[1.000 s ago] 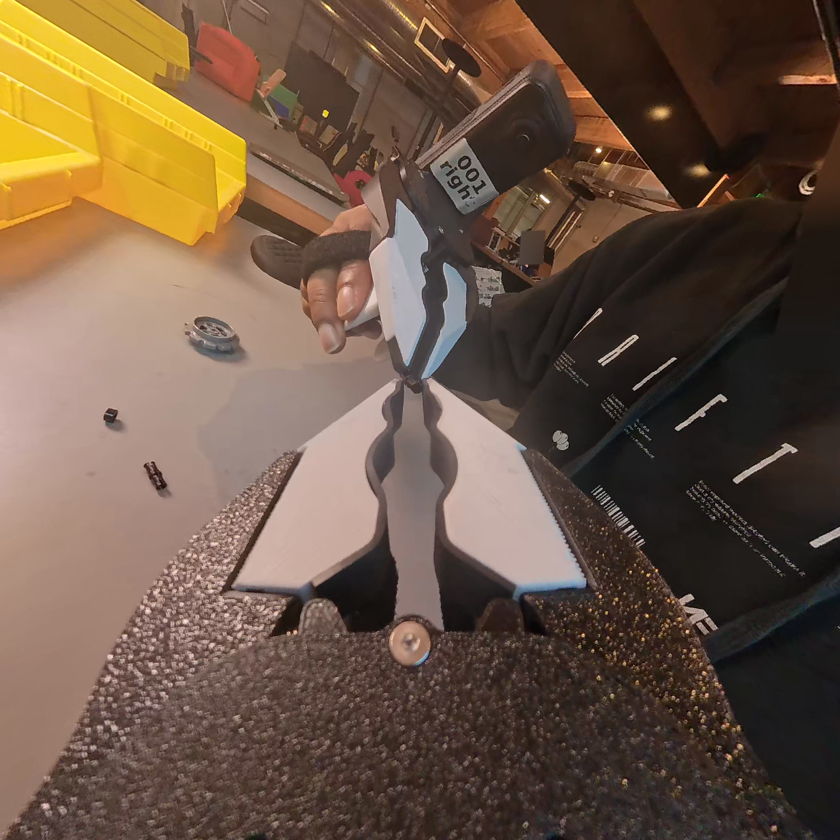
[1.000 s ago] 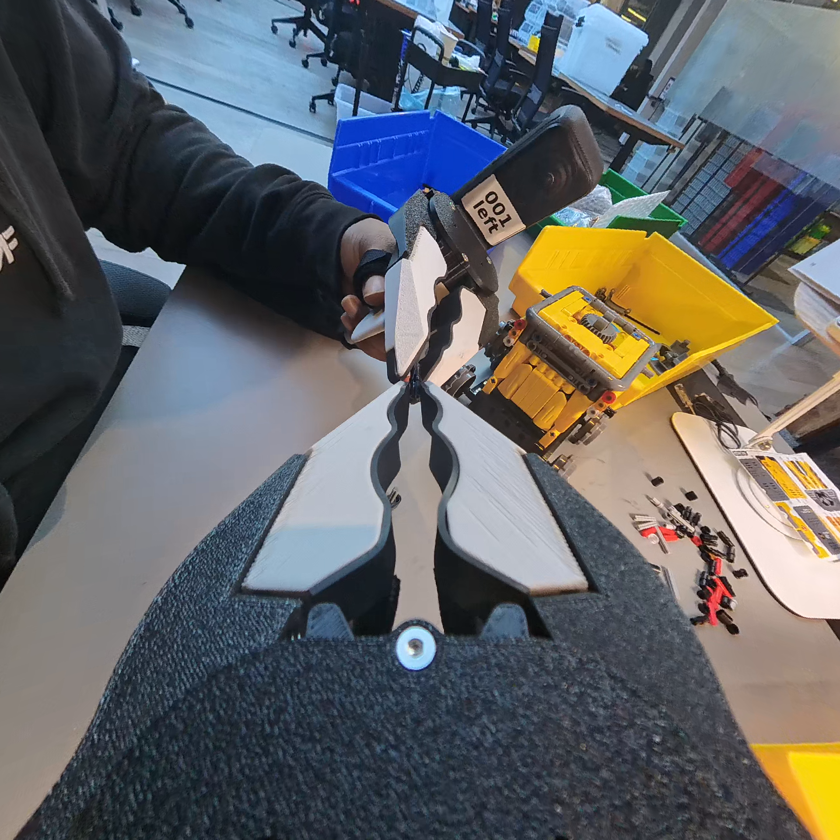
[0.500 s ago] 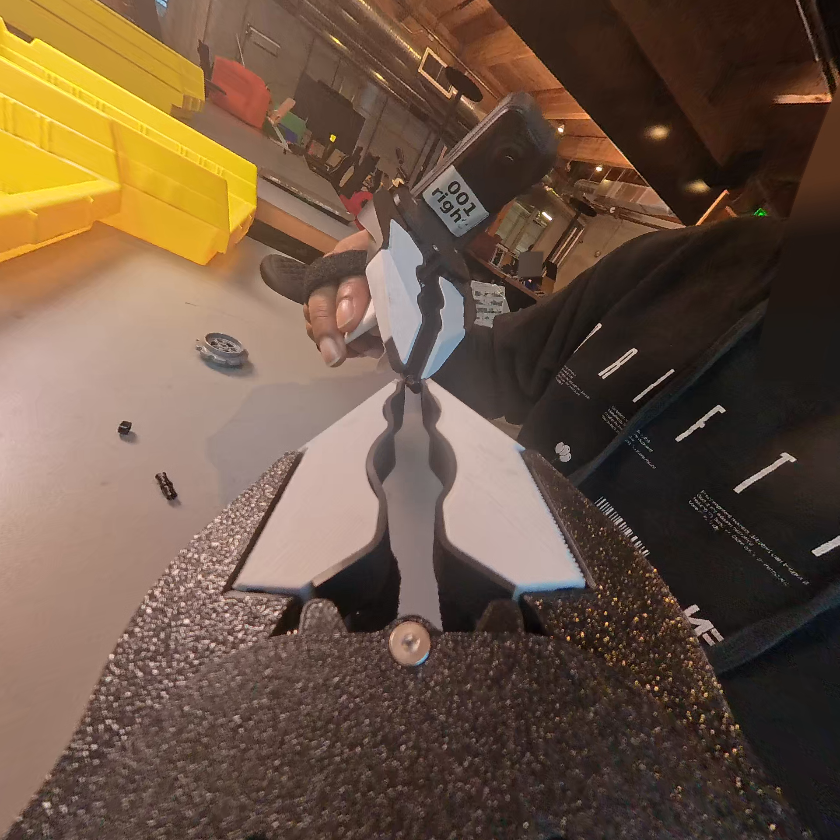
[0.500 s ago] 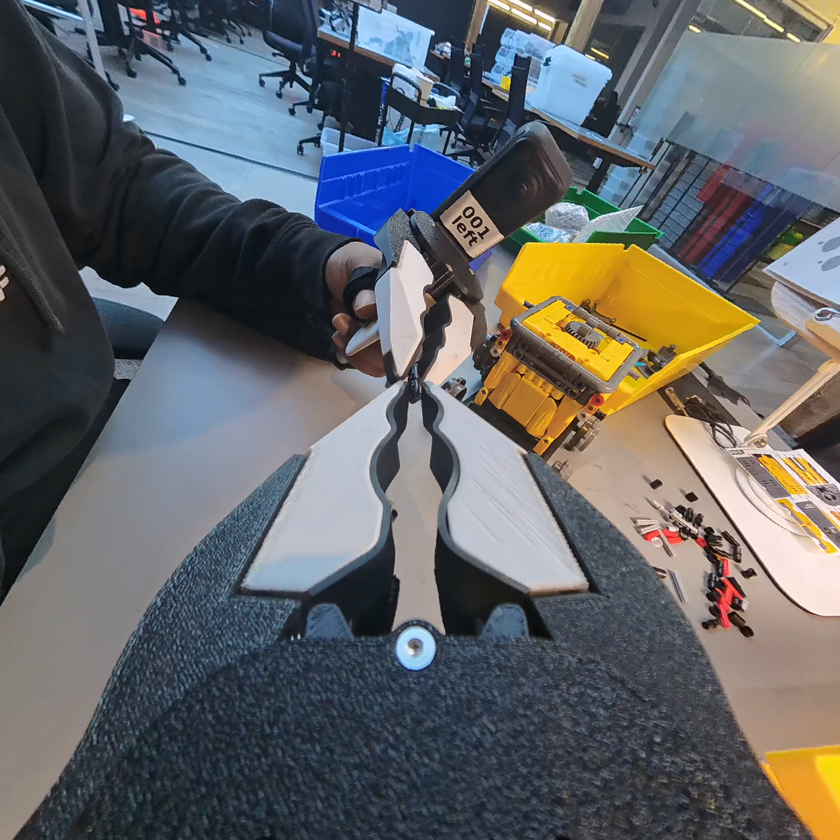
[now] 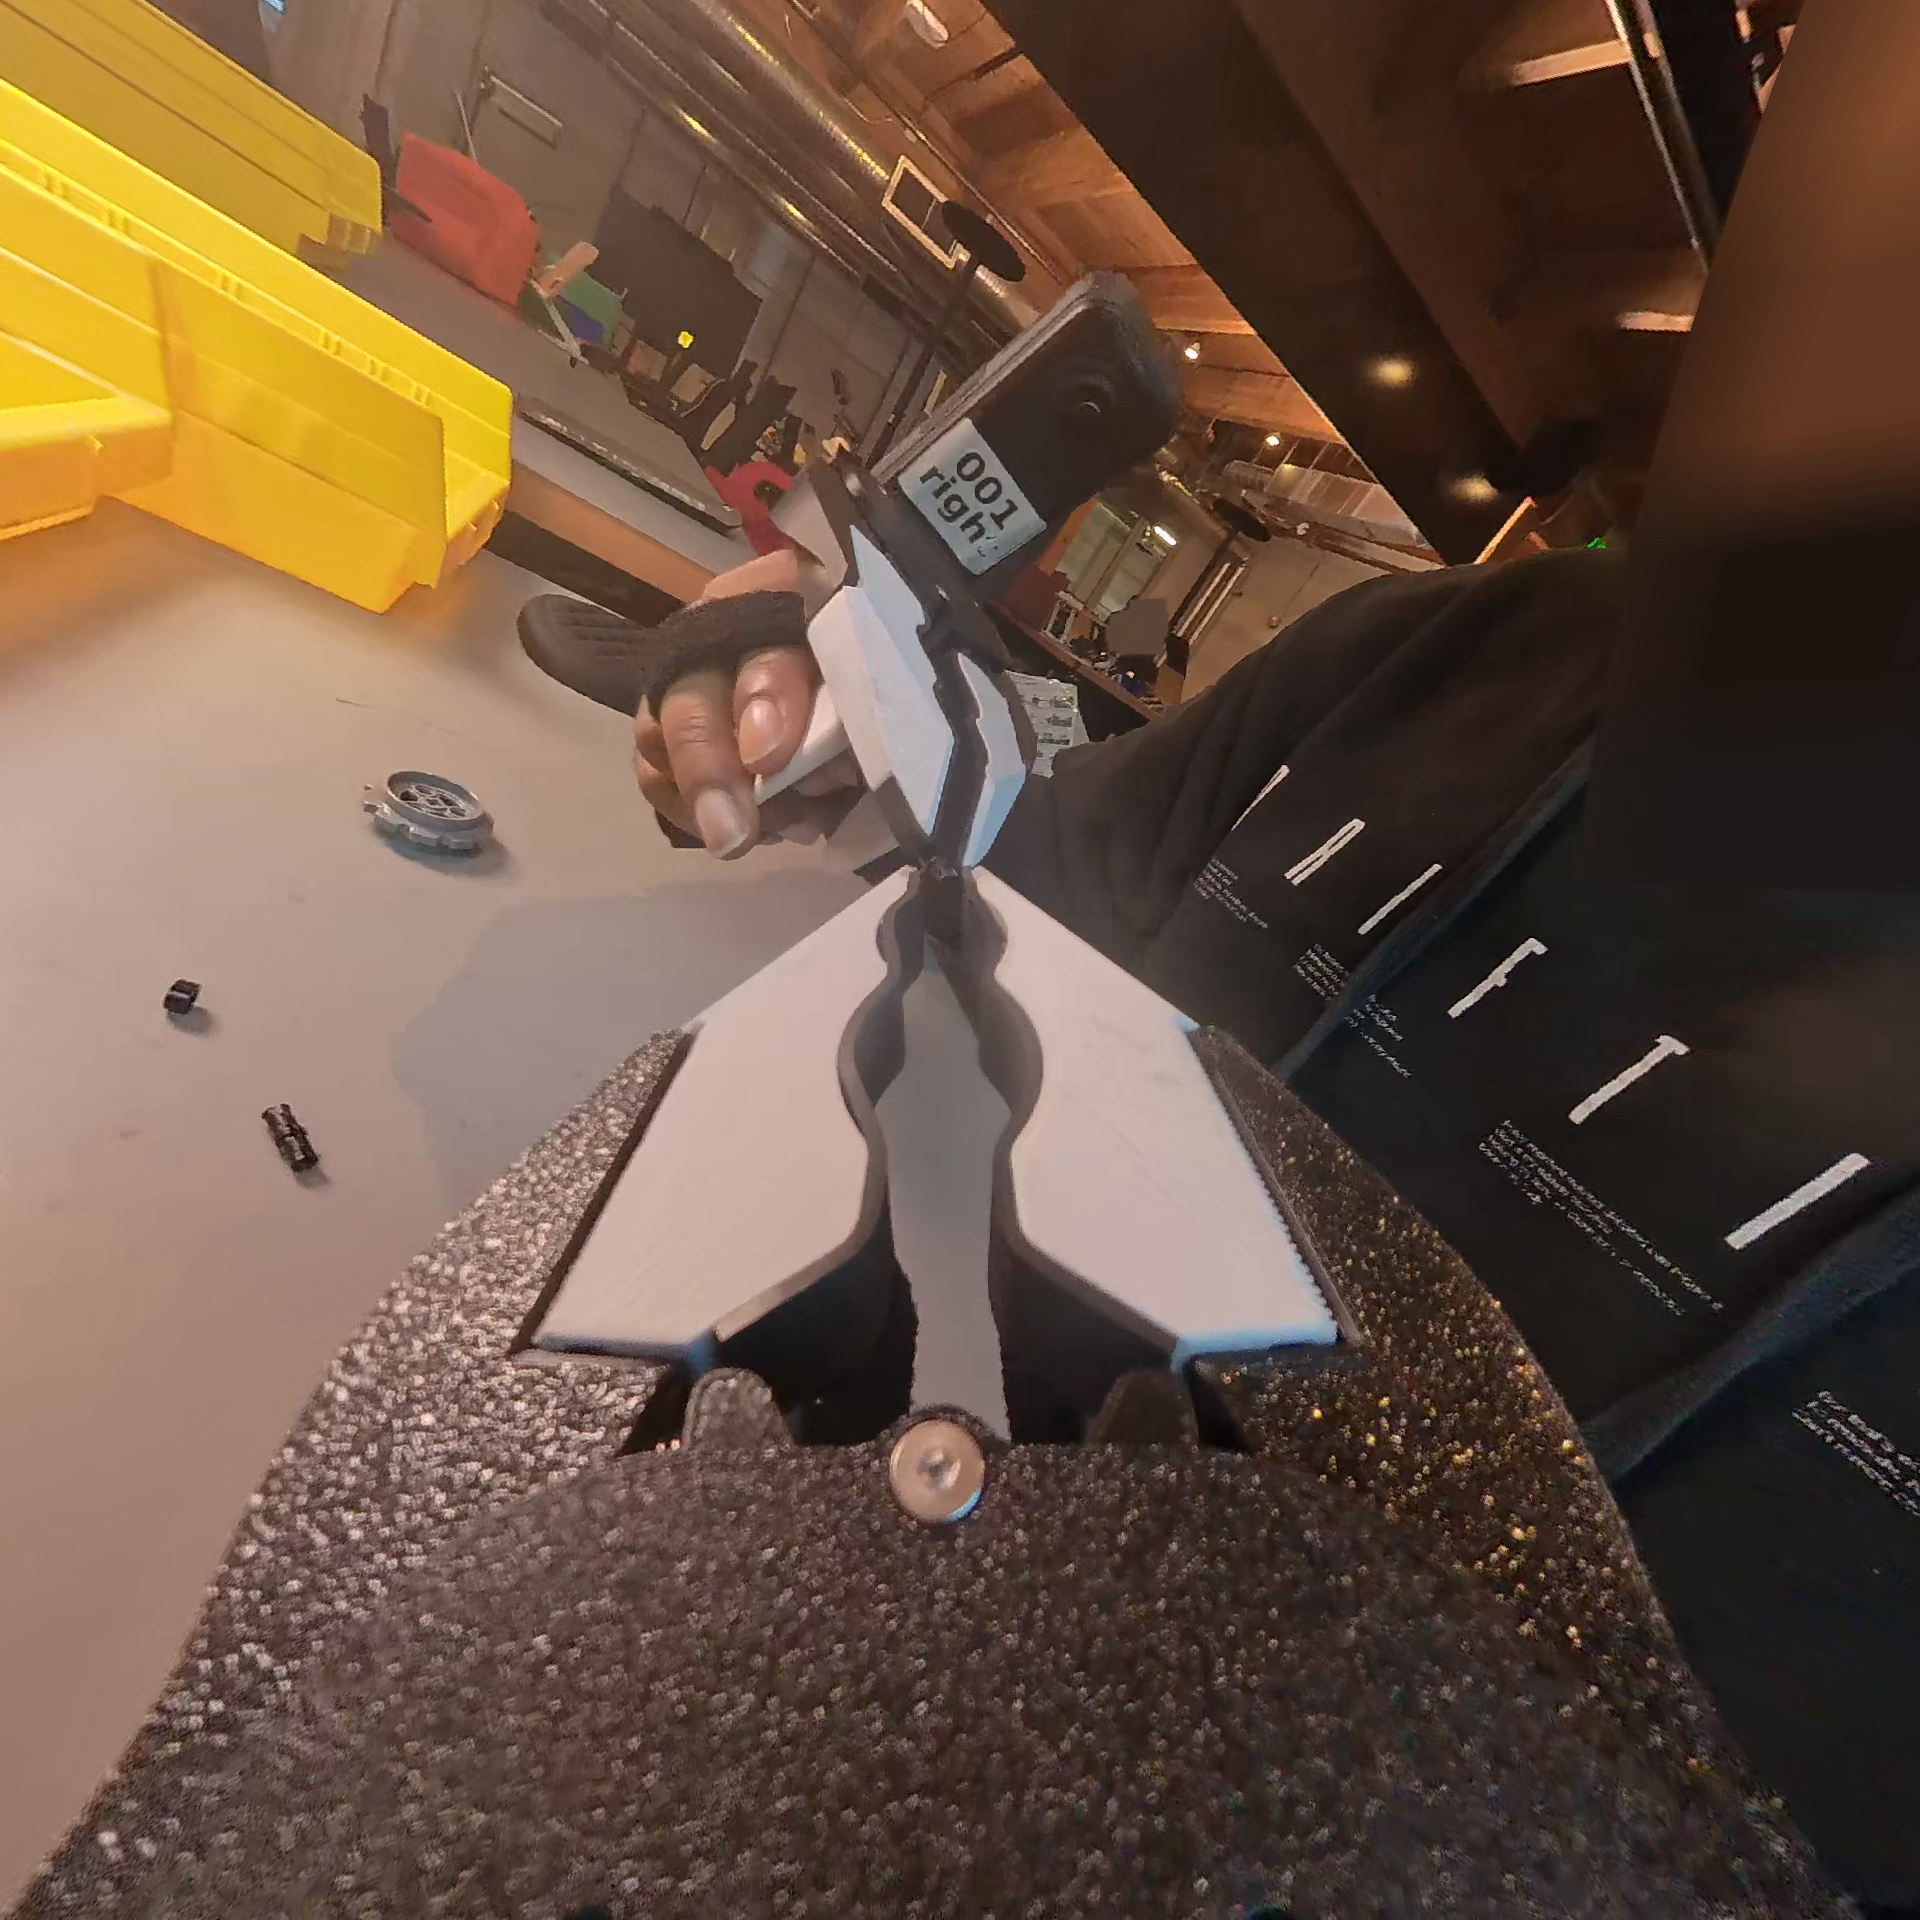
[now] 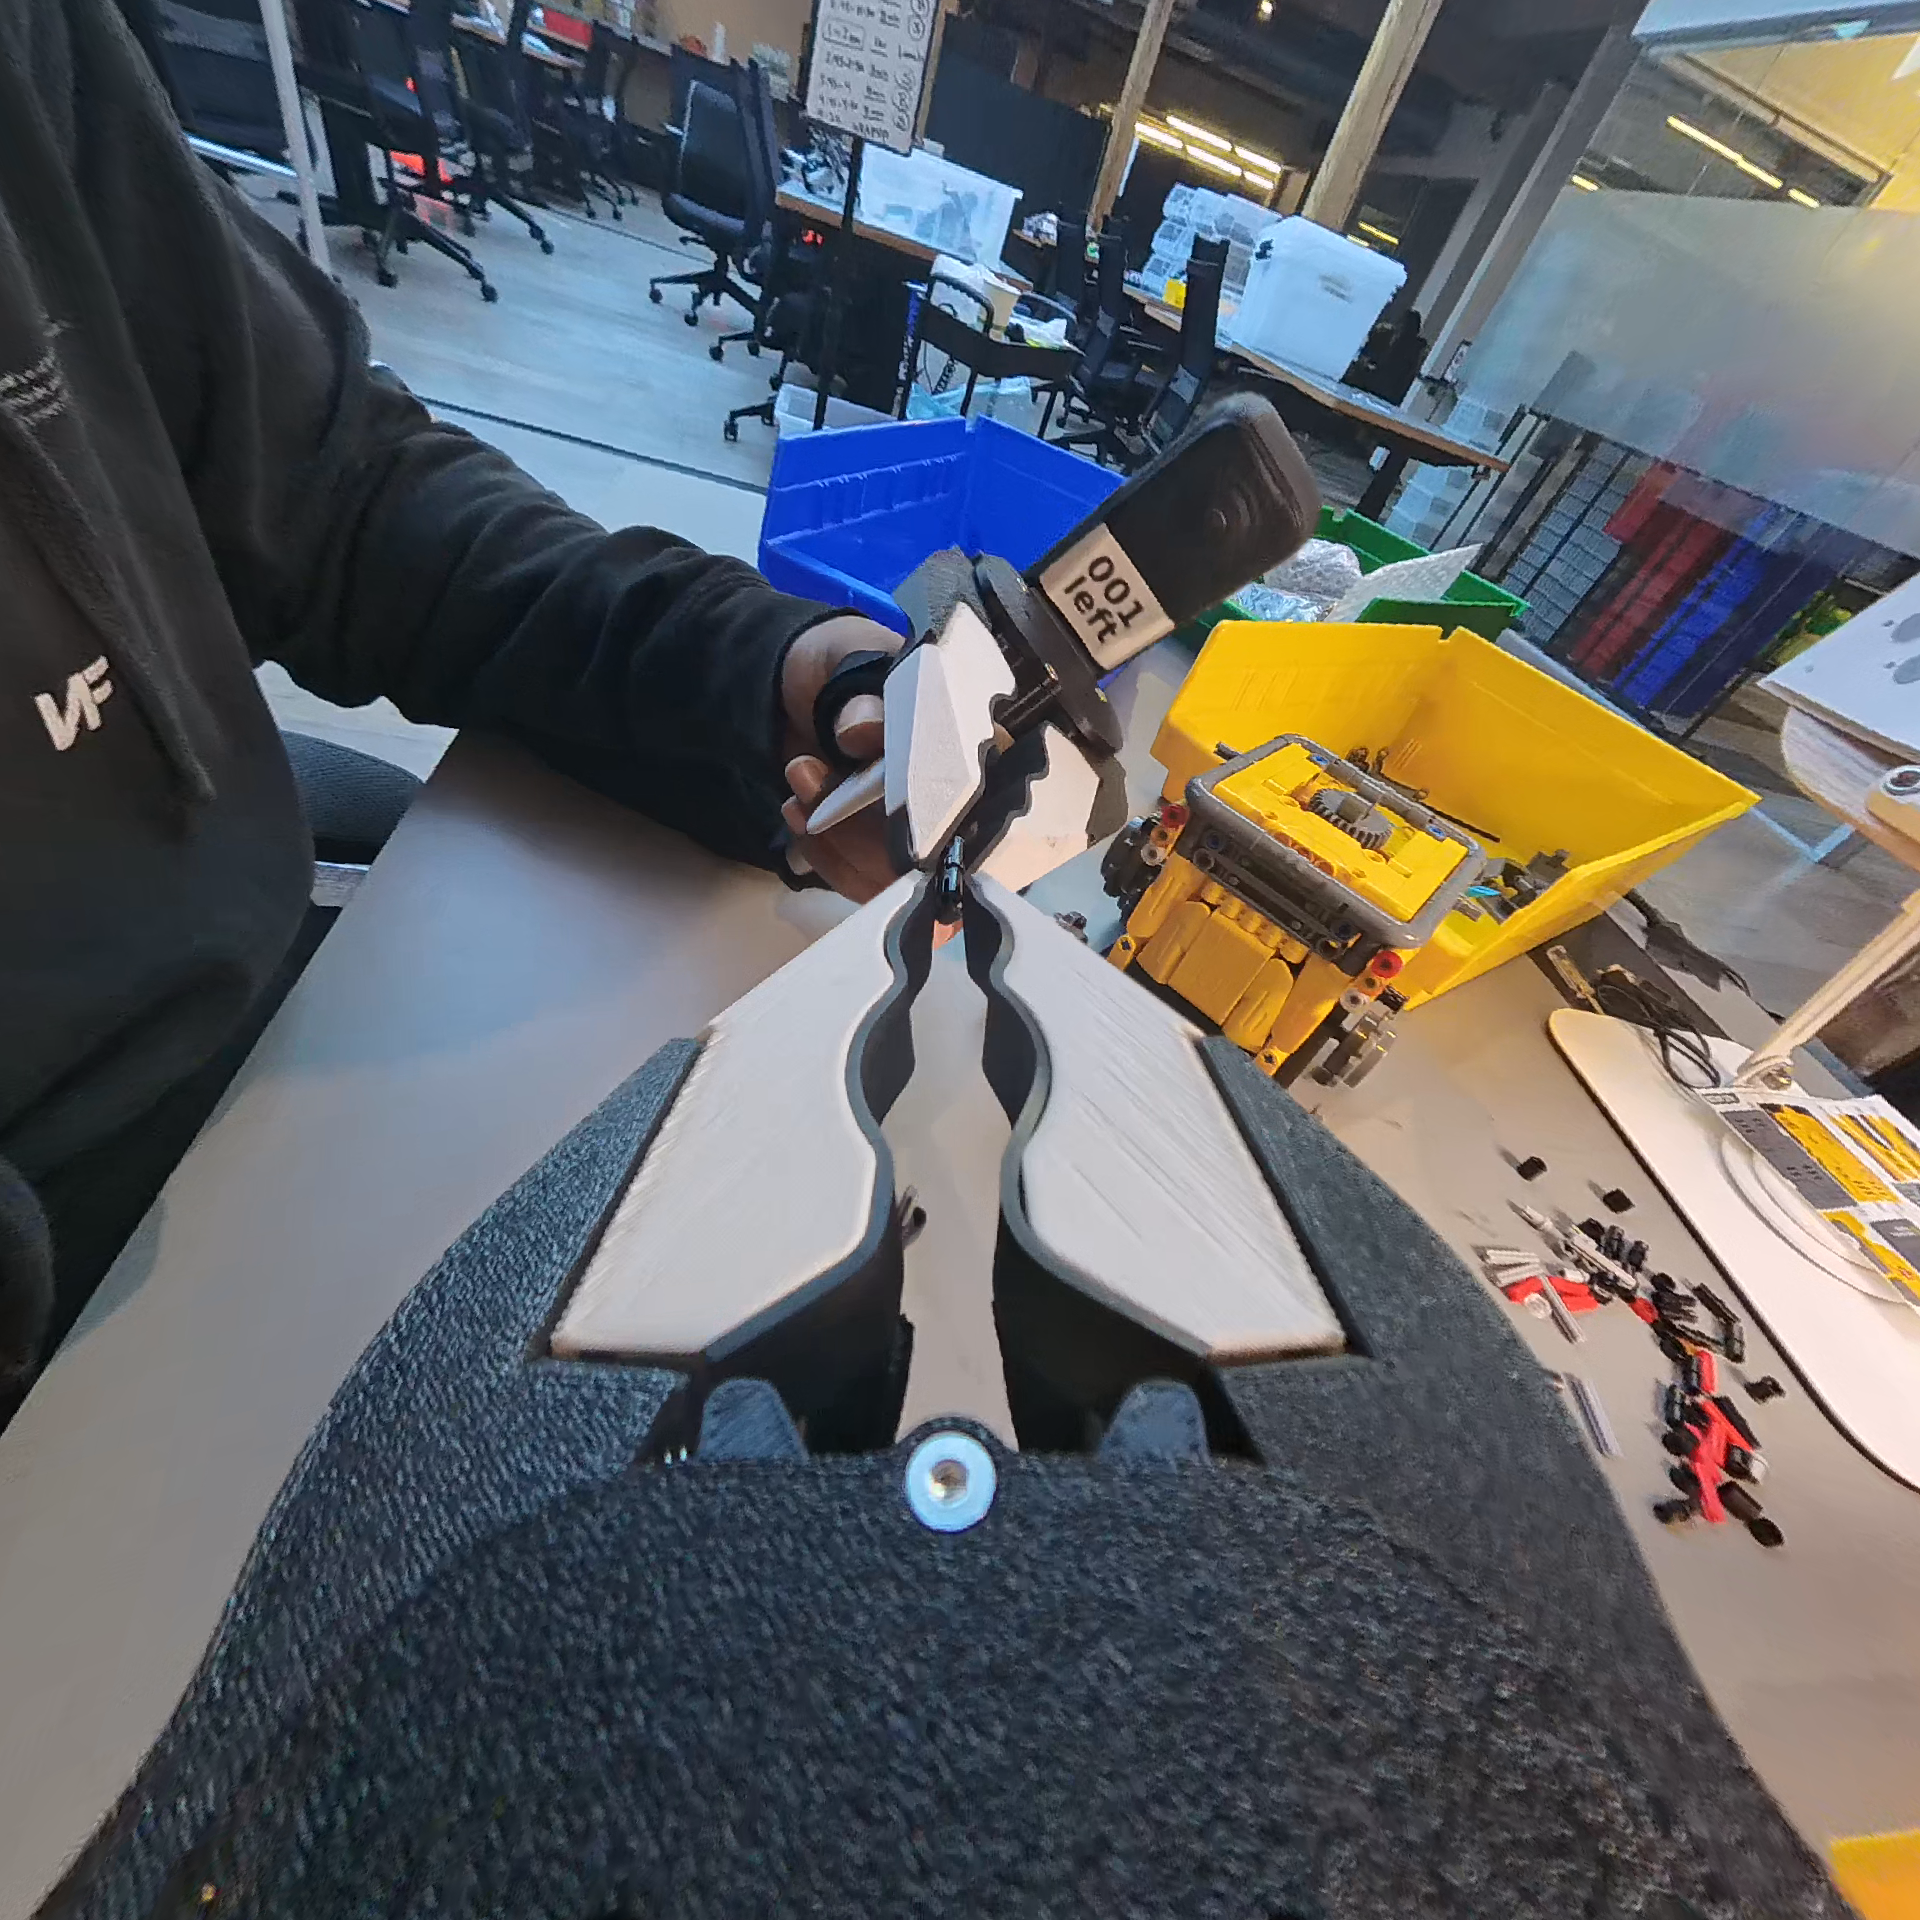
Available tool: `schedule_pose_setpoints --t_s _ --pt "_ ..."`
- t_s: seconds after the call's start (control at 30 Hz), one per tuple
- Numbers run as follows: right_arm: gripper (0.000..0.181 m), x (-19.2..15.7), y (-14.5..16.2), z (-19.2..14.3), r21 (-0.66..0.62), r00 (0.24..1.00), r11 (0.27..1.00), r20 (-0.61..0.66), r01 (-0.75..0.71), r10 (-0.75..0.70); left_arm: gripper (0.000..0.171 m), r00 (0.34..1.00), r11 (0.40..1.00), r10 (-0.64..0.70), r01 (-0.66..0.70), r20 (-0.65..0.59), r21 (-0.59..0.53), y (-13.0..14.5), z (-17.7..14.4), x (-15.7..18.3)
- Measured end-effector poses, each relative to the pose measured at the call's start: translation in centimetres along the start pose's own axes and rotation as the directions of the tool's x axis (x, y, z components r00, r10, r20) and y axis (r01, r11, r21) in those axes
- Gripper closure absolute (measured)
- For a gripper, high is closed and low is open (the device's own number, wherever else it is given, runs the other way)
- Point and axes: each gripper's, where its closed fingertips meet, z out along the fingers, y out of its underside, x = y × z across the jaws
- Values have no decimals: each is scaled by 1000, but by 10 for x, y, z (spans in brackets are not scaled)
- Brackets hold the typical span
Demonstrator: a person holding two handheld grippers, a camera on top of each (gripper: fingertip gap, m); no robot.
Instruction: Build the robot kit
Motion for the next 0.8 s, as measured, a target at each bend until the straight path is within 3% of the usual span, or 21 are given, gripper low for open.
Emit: schedule_pose_setpoints --t_s 0.17,0.3,0.37,0.43,0.57,0.67,0.8 --pt "177 -9 -1 -2 11 998 1000 56 -19 18 168 997 998 -54 53 -55 -21 6 3 5" --pt "177 10 16 -7 -55 999 998 -19 -35 34 168 993 998 22 -15 115 -63 8 -6 -19" --pt "177 20 29 -13 -89 997 994 -52 -61 56 164 959 983 118 -76 259 -167 18 -14 -40" --pt "176 26 39 -17 -103 994 991 -74 -83 76 160 909 941 231 -118 348 -316 34 -19 -56" --pt "176 35 60 -21 -155 991 984 -115 -89 72 161 866 861 342 -133 365 -491 62 -13 -68" --pt "176 38 70 -21 -161 988 981 -126 -111 91 162 841 803 423 -174 338 -570 74 -8 -71" --pt "176 39 77 -21 -184 987 976 -133 -111 88 171 779 672 570 -258 262 -694 89 -12 -74"
